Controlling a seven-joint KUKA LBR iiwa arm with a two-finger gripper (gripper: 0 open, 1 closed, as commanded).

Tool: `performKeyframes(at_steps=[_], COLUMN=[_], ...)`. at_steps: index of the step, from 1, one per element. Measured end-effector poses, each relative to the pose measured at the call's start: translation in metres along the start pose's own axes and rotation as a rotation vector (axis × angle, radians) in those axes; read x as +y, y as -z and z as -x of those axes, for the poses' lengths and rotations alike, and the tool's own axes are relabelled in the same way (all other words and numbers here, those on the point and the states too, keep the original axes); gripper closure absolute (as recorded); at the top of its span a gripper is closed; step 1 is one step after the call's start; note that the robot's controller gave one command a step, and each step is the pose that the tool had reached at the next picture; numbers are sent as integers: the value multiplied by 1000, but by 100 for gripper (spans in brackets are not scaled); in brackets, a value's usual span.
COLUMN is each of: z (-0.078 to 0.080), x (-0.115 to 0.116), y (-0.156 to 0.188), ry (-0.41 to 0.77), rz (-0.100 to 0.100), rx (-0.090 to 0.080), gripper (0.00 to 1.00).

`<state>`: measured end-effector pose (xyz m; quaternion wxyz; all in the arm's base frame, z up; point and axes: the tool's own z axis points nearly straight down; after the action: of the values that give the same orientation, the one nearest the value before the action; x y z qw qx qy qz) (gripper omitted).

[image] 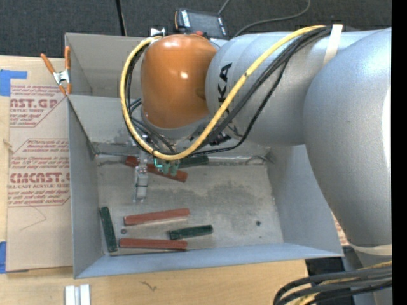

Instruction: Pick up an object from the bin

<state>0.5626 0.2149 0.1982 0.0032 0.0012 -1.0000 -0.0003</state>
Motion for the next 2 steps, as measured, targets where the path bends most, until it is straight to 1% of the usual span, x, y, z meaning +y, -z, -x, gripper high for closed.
performKeyframes(at_steps=[1, 2], z=[-44, -44], x=[-54, -53], y=[-132, -132], ry=[197, 197], rz=[-2, 1], rx=[-1, -6], gripper=[0, 0])
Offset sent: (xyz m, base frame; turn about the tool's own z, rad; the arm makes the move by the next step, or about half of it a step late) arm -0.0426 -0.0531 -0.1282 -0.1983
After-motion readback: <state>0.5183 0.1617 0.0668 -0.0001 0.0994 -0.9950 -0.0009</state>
